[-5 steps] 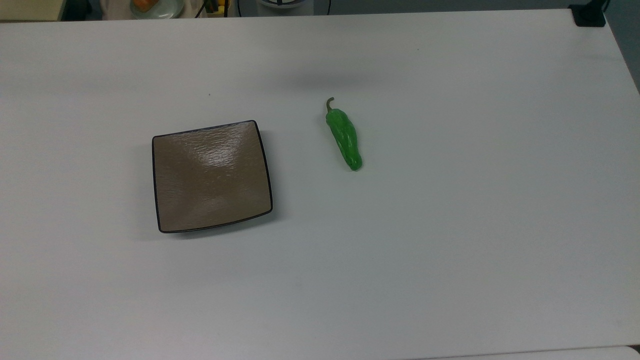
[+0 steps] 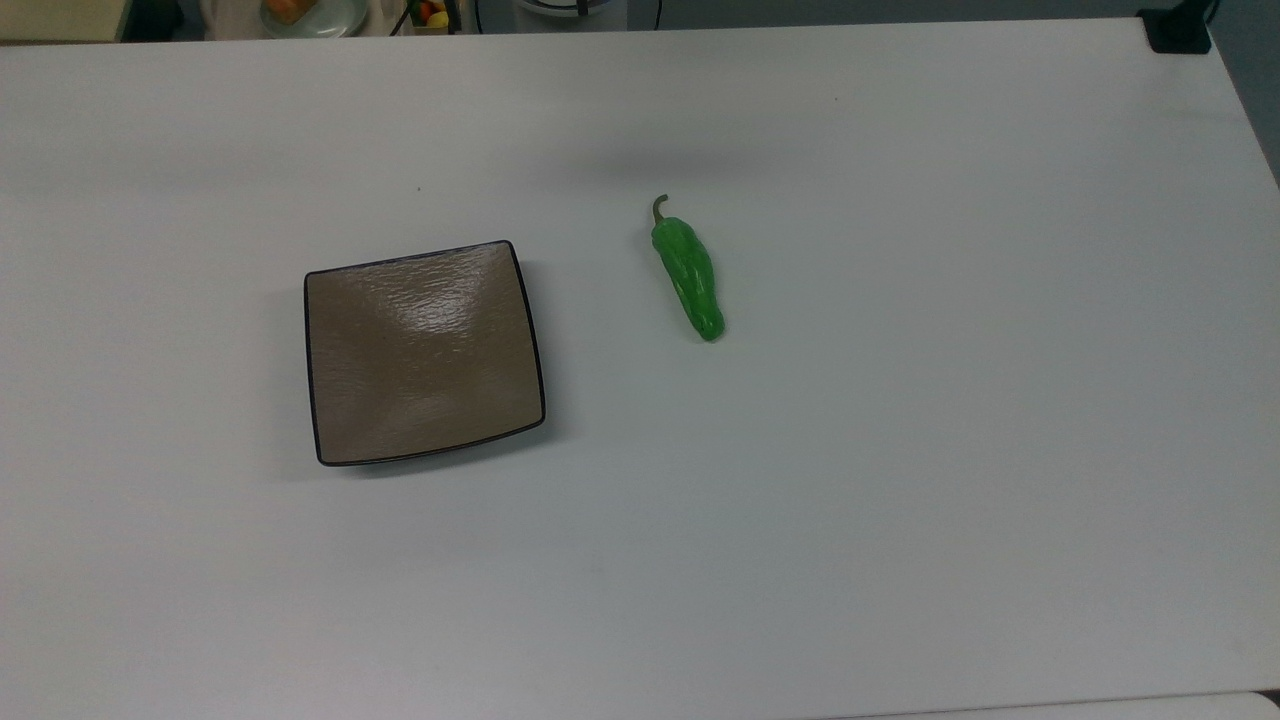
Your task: Chili peppers are placed on a ceramic plate
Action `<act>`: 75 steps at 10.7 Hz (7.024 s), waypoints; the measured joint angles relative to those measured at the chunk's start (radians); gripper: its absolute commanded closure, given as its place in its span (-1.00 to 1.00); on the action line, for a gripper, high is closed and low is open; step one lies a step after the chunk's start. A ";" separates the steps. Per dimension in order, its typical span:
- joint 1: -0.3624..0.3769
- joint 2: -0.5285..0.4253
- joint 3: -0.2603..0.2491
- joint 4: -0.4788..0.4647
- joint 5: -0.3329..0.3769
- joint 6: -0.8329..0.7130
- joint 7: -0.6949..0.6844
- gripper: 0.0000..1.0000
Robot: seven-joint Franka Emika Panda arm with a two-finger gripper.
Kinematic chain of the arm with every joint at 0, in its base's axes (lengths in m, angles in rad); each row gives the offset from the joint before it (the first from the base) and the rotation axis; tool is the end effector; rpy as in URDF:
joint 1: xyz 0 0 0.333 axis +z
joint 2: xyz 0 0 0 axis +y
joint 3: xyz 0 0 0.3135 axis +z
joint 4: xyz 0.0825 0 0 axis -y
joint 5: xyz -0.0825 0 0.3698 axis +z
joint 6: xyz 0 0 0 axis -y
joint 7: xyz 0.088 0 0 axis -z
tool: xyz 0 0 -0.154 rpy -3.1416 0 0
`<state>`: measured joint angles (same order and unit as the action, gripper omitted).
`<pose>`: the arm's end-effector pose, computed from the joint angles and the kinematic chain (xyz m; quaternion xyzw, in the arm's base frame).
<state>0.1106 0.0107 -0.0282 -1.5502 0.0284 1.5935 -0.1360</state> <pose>0.5456 0.0495 0.5808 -0.9938 -0.1089 -0.0167 0.0136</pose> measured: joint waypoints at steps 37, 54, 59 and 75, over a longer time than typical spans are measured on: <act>0.137 0.391 0.163 -0.281 -0.163 0.546 0.258 0.33; -0.016 0.078 0.156 -0.205 -0.031 0.203 -0.062 0.67; -0.187 0.139 0.150 -0.173 -0.031 0.226 -0.315 0.67; -0.212 0.423 0.072 -0.156 0.083 0.840 -0.351 -1.00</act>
<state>-0.1012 0.4334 0.0441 -1.7063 0.1116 2.4339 -0.4874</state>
